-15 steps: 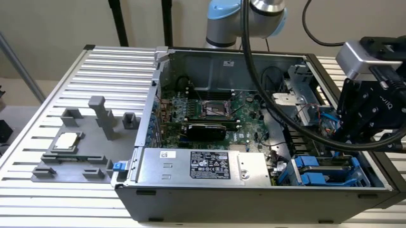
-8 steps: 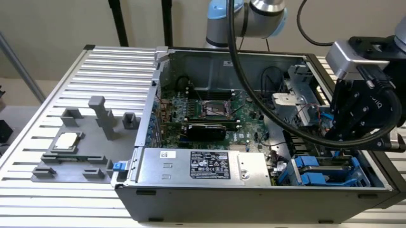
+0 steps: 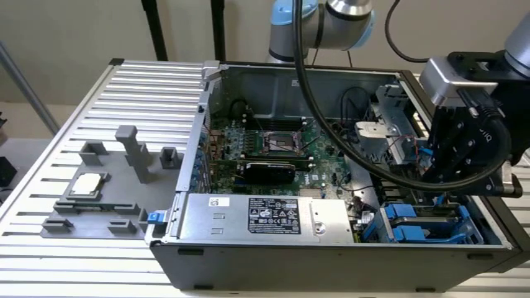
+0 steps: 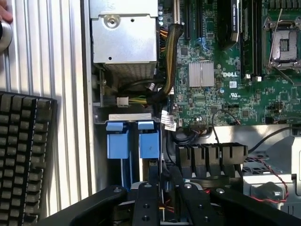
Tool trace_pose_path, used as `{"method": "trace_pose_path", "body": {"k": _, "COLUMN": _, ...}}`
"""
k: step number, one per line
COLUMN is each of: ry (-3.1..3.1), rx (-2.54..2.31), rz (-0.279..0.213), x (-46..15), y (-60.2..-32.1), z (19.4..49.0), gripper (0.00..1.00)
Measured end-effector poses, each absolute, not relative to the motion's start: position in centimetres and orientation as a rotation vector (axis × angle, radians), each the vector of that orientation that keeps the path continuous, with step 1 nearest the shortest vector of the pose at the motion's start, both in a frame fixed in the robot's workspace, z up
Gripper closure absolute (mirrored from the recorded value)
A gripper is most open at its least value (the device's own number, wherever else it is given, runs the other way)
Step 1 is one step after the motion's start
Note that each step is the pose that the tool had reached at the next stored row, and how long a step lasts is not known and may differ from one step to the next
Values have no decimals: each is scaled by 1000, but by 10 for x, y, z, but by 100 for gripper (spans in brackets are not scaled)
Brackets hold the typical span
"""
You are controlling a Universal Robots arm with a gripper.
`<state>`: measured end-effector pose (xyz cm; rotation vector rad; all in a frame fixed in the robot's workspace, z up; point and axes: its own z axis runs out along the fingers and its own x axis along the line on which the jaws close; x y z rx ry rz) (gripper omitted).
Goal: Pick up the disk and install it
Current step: 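Insert the second disk wire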
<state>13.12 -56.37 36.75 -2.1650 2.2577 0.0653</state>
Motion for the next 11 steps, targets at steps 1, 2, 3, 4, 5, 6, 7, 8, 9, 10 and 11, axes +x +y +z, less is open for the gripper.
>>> {"method": "trace_pose_path", "body": {"k": 1, "ry": 2257, "rx": -2164, "rz": 63, "x": 131, "y": -562, "z": 367, "gripper": 0}}
{"method": "trace_pose_path", "body": {"k": 2, "ry": 2257, "rx": -2164, "rz": 61, "x": 131, "y": -561, "z": 367, "gripper": 0}}
{"method": "trace_pose_path", "body": {"k": 3, "ry": 2256, "rx": -2164, "rz": 59, "x": 131, "y": -559, "z": 367, "gripper": 0}}
{"method": "trace_pose_path", "body": {"k": 4, "ry": 2256, "rx": -2164, "rz": 58, "x": 131, "y": -559, "z": 366, "gripper": 0}}
{"method": "trace_pose_path", "body": {"k": 5, "ry": 2256, "rx": -2164, "rz": 56, "x": 131, "y": -559, "z": 366, "gripper": 0}}
{"method": "trace_pose_path", "body": {"k": 6, "ry": 2257, "rx": -2164, "rz": 55, "x": 131, "y": -559, "z": 366, "gripper": 0}}
{"method": "trace_pose_path", "body": {"k": 7, "ry": 2258, "rx": -2165, "rz": 52, "x": 131, "y": -559, "z": 365, "gripper": 0}}
{"method": "trace_pose_path", "body": {"k": 8, "ry": 2259, "rx": -2166, "rz": 51, "x": 131, "y": -559, "z": 365, "gripper": 0}}
{"method": "trace_pose_path", "body": {"k": 9, "ry": 2259, "rx": -2167, "rz": 49, "x": 131, "y": -559, "z": 364, "gripper": 0}}
{"method": "trace_pose_path", "body": {"k": 10, "ry": 2260, "rx": -2167, "rz": 48, "x": 131, "y": -559, "z": 363, "gripper": 0}}
{"method": "trace_pose_path", "body": {"k": 11, "ry": 2260, "rx": -2167, "rz": 48, "x": 131, "y": -559, "z": 363, "gripper": 0}}
